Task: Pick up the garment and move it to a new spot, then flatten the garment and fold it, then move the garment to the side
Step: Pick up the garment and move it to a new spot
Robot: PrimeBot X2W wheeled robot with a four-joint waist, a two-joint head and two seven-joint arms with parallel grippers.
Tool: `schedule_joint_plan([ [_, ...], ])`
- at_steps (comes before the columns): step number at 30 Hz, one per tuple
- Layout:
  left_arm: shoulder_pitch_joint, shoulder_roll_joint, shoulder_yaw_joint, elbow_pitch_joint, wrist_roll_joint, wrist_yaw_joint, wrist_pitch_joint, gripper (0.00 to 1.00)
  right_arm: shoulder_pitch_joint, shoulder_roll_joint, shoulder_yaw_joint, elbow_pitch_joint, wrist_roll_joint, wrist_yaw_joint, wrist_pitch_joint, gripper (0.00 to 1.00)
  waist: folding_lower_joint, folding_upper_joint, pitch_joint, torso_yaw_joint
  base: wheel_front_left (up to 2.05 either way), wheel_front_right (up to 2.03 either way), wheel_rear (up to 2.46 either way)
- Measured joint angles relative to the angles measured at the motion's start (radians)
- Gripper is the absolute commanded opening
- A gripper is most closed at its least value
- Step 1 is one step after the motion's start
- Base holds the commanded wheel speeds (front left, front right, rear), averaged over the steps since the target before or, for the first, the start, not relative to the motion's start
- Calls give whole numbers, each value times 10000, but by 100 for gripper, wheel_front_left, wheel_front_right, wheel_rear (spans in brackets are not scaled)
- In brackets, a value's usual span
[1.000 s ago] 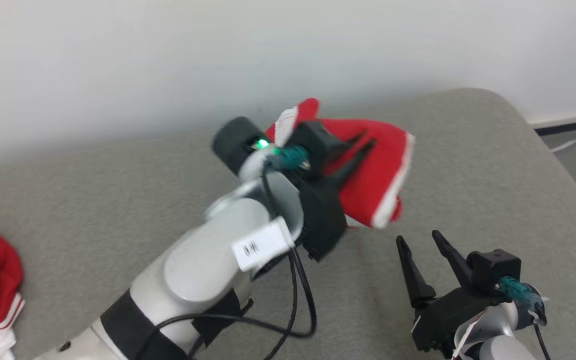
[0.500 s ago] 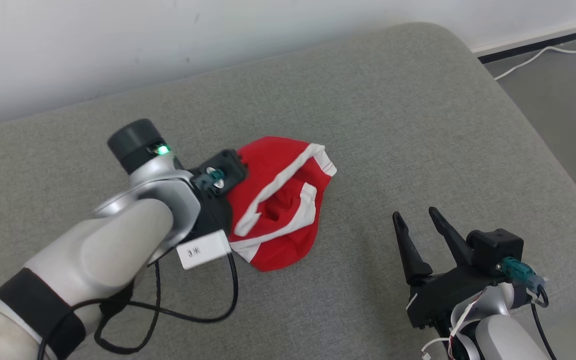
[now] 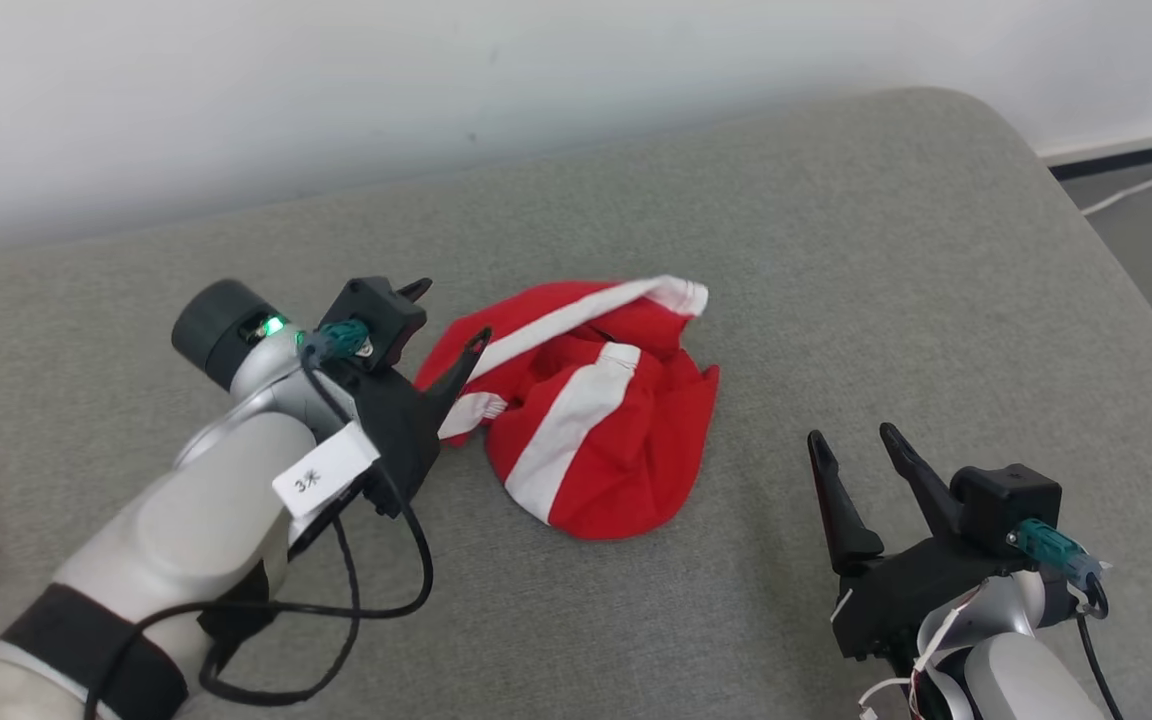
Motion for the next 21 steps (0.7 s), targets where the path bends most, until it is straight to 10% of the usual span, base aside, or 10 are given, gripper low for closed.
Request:
schedule_joint_plan([
  [13,2739,52,2508,-1195,-2209,2115,-1363,100,877,-136,-430,178,104,-113,-301,100,-2,-1,-1032,806,0,0,0],
  [21,4969,556,2888,-2575,-2633,2138,-1375,100,1736,-259,-715,-33,144,-205,-487,100,-2,-1,-1691,1250,0,0,0],
])
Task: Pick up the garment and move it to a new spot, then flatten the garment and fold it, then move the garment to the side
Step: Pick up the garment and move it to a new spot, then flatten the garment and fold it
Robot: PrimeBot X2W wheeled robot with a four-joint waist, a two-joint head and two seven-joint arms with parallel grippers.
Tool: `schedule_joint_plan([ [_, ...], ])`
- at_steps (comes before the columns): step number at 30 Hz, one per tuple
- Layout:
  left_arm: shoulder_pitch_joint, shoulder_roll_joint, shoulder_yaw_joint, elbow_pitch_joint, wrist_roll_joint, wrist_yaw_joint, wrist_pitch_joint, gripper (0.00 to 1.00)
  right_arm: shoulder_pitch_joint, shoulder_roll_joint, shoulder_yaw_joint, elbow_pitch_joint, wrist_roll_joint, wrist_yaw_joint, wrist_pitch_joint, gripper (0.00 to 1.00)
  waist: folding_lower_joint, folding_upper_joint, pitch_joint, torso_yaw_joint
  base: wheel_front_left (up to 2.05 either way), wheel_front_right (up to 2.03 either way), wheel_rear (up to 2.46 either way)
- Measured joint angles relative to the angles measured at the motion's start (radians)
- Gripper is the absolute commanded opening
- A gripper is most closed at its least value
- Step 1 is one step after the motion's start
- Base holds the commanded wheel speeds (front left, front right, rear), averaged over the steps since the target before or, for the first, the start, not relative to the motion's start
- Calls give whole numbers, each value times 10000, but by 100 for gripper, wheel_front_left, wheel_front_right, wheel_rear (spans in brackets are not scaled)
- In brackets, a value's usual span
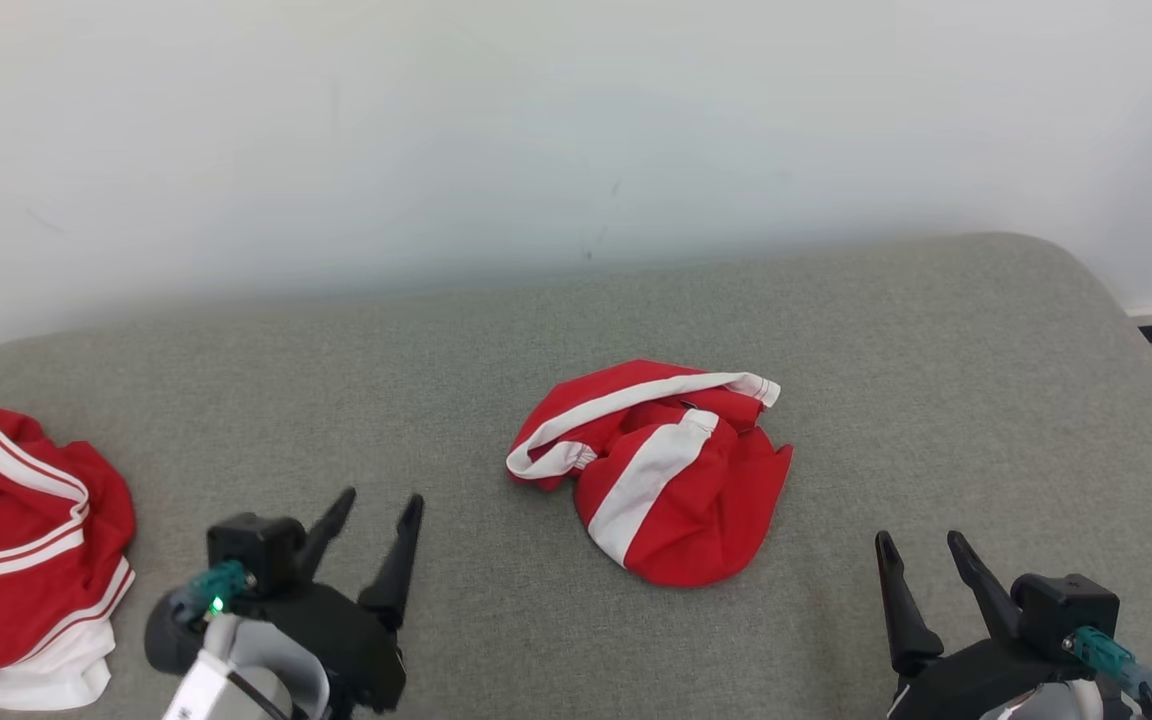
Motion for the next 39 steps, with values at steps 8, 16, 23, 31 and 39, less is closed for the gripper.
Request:
schedule_joint_plan([
  [8,364,79,-782,-821,435,-142,2,100,133,42,265,-207,-2,-29,31,100,0,0,-198,-49,0,0,0],
  [16,-181,-288,-1135,-859,556,-326,403,100,107,73,458,-324,-12,-29,203,100,0,-1,-37,-753,0,0,0],
  [23,-864,-612,-1348,-439,564,-453,1053,100,105,82,500,-451,-13,-29,293,100,2,0,184,-1567,0,0,0],
  [31,-2178,-1087,-1434,362,623,-525,2362,100,61,123,512,-516,-13,-31,370,100,2,0,658,-2494,0,0,0],
  [39,-3353,-1381,-1509,1649,658,-245,4107,100,-276,171,422,-533,-13,-59,353,100,2,0,1313,-3143,0,0,0],
])
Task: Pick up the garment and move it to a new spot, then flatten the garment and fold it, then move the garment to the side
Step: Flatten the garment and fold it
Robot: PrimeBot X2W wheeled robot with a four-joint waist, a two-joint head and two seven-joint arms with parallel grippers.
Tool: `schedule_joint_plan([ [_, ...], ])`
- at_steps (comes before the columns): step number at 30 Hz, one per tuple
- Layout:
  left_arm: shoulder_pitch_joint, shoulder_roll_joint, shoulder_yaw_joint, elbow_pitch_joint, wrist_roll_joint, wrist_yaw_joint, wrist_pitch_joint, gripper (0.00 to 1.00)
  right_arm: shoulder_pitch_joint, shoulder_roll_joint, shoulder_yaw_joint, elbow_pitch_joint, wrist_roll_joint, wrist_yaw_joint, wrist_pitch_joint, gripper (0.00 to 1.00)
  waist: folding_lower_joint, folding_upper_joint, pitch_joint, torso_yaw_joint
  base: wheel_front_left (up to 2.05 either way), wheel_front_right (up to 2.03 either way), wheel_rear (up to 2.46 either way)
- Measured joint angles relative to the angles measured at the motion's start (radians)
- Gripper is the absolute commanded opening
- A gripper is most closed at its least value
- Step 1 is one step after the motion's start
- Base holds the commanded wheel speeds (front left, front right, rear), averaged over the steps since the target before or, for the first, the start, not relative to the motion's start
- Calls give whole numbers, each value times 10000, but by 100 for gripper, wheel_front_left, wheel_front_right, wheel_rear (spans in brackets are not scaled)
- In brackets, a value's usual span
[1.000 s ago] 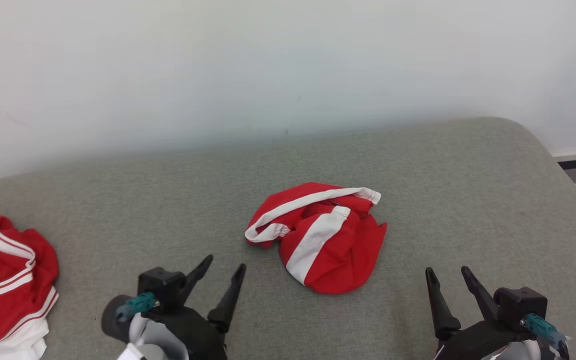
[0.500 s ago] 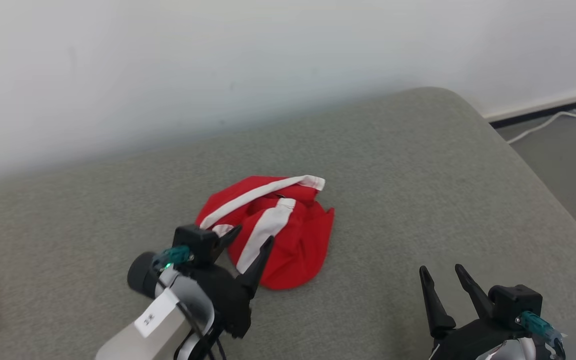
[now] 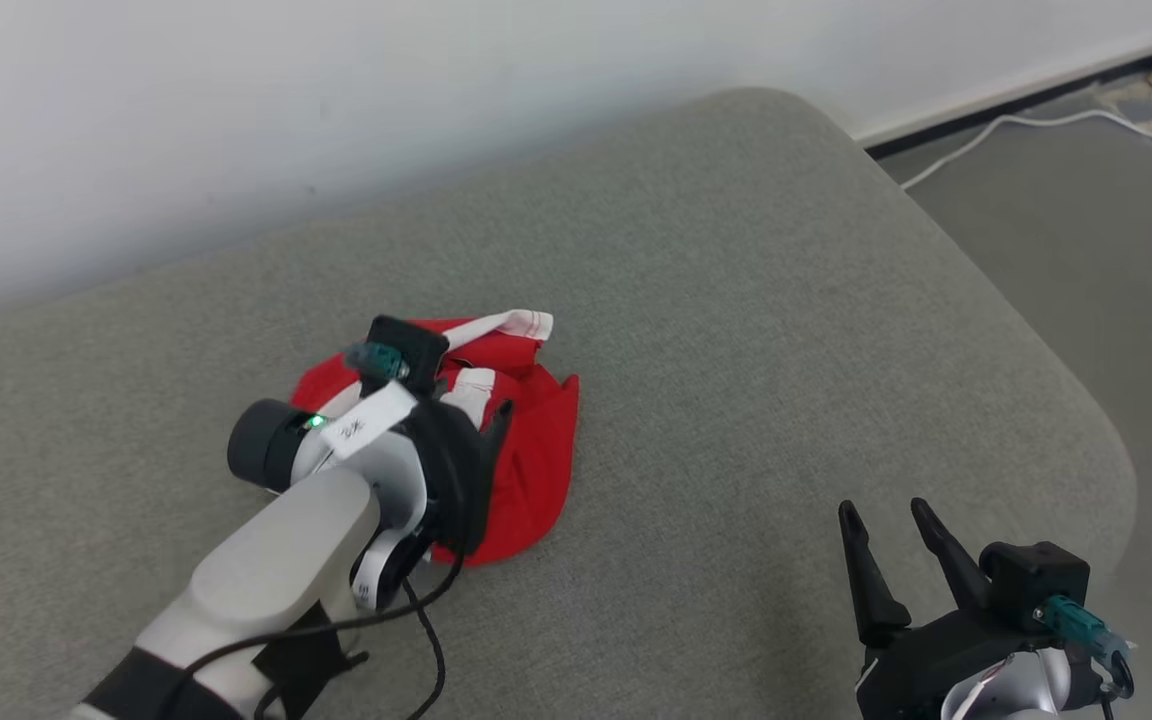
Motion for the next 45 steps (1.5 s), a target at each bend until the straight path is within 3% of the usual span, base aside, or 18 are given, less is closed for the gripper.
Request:
schedule_joint_plan([
  [9,-583,-257,-13,1039,267,253,1078,100,-85,167,23,54,13,-21,-86,100,1,1,574,-274,0,0,0],
  [15,-834,-414,-2,1193,286,251,1208,100,-366,207,90,148,17,-23,-161,100,1,0,729,-176,0,0,0],
  [16,-835,-422,2,1231,286,251,1210,92,-439,217,100,161,17,-23,-161,100,1,0,739,-164,0,0,0],
  [17,-841,-464,-4,1298,286,247,1227,16,-466,236,132,180,19,-23,-163,100,1,0,753,-149,0,0,0],
  [18,-865,-495,-8,1319,286,244,1227,0,-465,242,153,215,23,-23,-163,100,1,0,757,-145,0,0,0],
  [27,-1602,-882,523,963,174,-224,42,0,-498,282,173,458,102,-23,-259,100,1,1,725,-134,0,0,0],
  [38,-3250,-1584,2577,-163,-1053,-719,-2552,0,-649,324,226,748,180,-23,-370,100,-1,0,467,-97,0,0,0],
  [41,-3357,-1659,3074,-257,-1476,-583,-3106,0,-634,322,165,755,180,-23,-433,100,-2,0,390,-24,0,0,0],
  [45,-2828,-1586,3289,564,-1509,-54,-3455,0,-592,318,56,759,259,-25,-523,100,-1,0,312,138,0,0,0],
])
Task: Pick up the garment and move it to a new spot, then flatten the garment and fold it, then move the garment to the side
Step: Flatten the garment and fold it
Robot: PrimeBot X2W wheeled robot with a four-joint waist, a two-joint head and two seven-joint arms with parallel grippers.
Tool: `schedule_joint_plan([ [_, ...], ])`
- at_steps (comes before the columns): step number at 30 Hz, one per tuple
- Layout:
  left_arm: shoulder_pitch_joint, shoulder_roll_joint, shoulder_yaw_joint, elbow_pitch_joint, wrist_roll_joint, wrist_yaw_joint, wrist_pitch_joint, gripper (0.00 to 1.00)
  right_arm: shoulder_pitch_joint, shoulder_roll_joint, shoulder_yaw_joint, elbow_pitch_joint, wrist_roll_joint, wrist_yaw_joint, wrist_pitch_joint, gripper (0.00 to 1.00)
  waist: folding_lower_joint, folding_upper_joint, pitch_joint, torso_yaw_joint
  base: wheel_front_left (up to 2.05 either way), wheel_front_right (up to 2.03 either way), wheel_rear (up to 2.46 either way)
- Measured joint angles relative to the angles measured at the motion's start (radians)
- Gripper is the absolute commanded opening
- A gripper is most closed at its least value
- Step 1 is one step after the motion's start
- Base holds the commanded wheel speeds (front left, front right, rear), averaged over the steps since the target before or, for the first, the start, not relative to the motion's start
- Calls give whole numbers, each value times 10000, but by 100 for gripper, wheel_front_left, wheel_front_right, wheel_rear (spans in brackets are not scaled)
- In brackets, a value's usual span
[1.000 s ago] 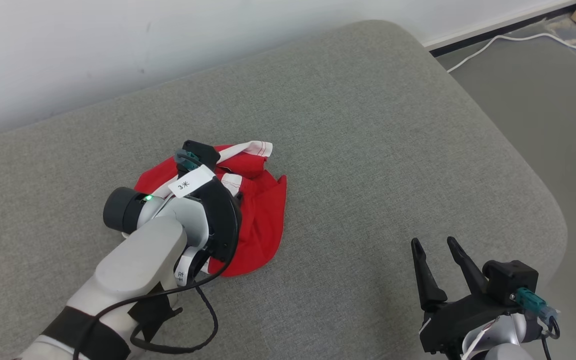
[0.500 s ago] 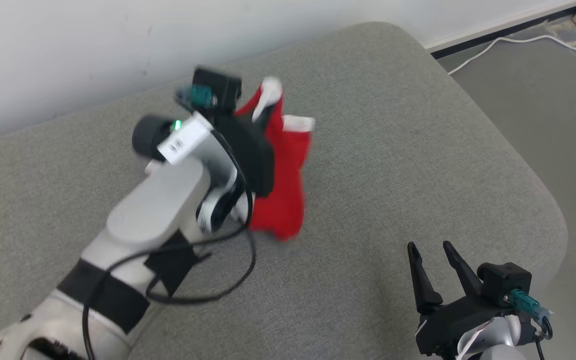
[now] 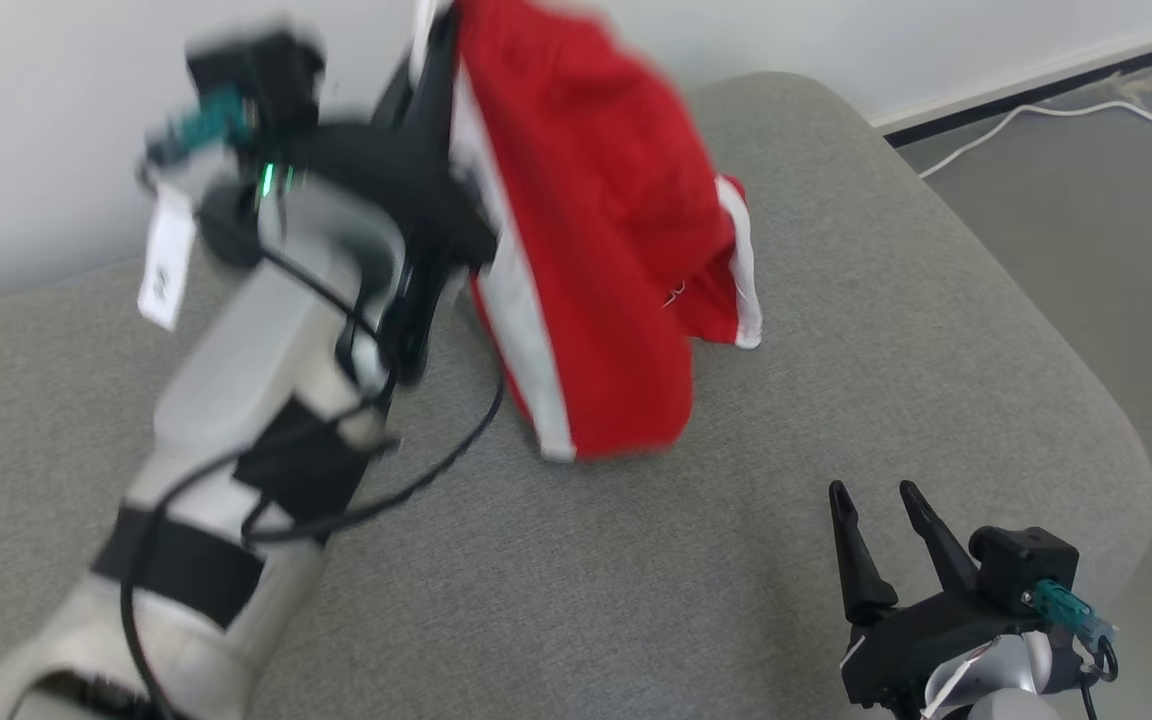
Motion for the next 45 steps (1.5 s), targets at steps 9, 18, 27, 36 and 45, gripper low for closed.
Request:
schedule_joint_plan([
  [9,3397,1873,215,1918,48,407,-276,0,382,-107,-150,21,10,-2,-84,100,0,0,-263,610,0,0,0],
  [18,4308,1791,600,2057,-102,474,-468,0,466,-261,-159,-17,10,-2,-88,100,0,0,-543,1514,0,0,0],
  [27,5583,1776,986,1998,-180,477,-621,100,718,-357,-123,-75,8,-2,-67,100,0,-1,-912,2313,0,0,0],
  [36,6437,1870,972,1620,-56,479,-623,100,819,-353,-4,-165,6,-2,98,100,-1,0,-1182,2679,0,0,0],
  [45,6642,2499,844,349,997,487,-637,100,933,-443,-150,-374,6,-4,111,100,0,0,-1195,2807,0,0,0],
])
